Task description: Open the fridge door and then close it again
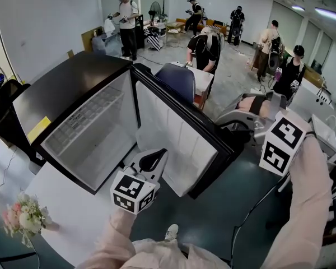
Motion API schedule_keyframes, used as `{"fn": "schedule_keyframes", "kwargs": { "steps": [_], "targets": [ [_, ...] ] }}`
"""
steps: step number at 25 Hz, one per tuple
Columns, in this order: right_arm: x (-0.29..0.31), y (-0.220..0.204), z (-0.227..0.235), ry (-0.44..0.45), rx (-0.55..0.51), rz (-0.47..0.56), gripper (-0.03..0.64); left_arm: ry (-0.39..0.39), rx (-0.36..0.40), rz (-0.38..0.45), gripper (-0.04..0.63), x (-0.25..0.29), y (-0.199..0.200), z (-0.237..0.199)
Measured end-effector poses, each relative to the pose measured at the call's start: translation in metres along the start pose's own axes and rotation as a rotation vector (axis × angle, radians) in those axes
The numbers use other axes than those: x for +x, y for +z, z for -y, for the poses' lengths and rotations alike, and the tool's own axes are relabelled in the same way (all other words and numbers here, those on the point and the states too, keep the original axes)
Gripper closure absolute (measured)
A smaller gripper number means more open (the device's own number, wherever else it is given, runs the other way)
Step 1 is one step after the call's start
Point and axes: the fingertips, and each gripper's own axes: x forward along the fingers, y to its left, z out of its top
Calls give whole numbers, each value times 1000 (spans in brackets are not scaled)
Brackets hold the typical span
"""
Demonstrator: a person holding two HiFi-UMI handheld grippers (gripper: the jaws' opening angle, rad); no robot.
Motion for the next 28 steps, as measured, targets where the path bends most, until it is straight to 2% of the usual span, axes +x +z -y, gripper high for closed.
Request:
{"fn": "schedule_keyframes", "kwargs": {
  "steps": [12,28],
  "targets": [
    [-5,-2,2,-2,16,-13,459,-8,-5,-7,584,-2,3,3],
    [3,28,10,-4,85,-72,459,29,-13,-12,584,-74,-5,-7]
  ]
}}
